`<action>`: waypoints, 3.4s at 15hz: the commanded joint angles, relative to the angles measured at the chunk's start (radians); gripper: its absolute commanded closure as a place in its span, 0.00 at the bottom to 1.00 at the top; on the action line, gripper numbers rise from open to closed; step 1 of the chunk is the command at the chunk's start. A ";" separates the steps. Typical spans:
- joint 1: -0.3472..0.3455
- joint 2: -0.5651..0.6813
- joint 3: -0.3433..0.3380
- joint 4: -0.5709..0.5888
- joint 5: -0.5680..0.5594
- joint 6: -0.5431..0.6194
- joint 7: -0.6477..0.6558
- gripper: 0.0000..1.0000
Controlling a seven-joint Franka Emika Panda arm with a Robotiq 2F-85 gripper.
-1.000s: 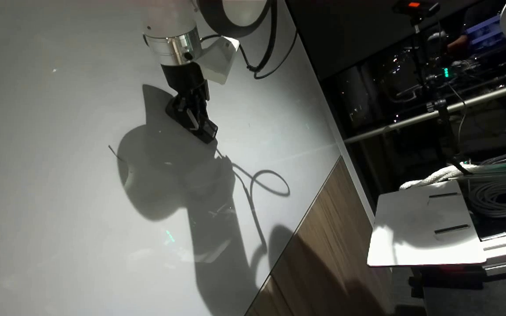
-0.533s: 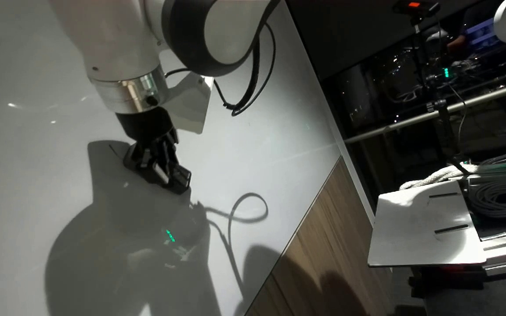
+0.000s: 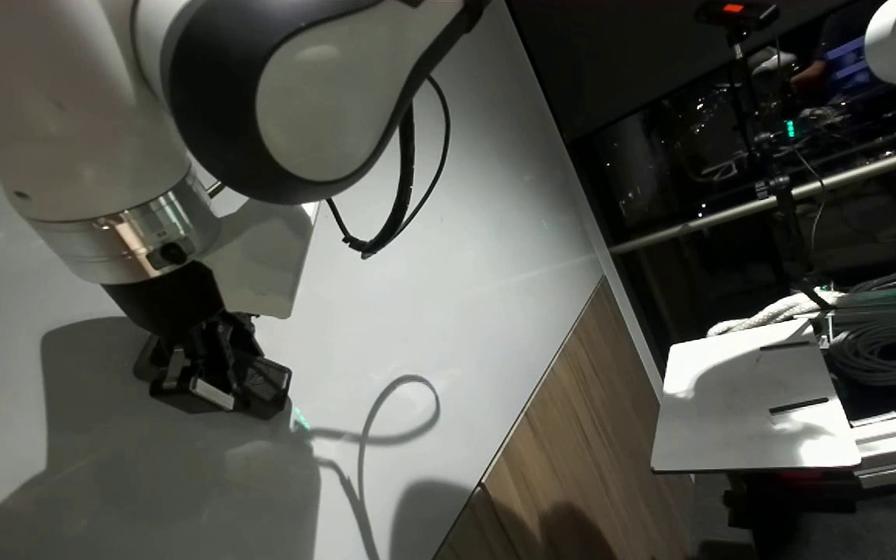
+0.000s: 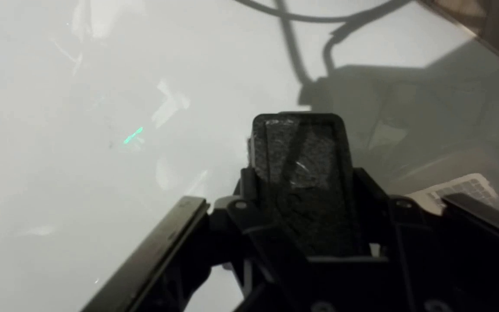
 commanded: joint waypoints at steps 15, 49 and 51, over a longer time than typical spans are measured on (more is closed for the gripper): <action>-0.206 -0.332 -0.068 -0.256 0.062 0.056 -0.071 0.71; -0.459 -0.983 -0.109 -1.352 0.737 0.231 -0.265 0.71; -0.478 -0.957 -0.123 -1.355 0.759 0.252 -0.274 0.71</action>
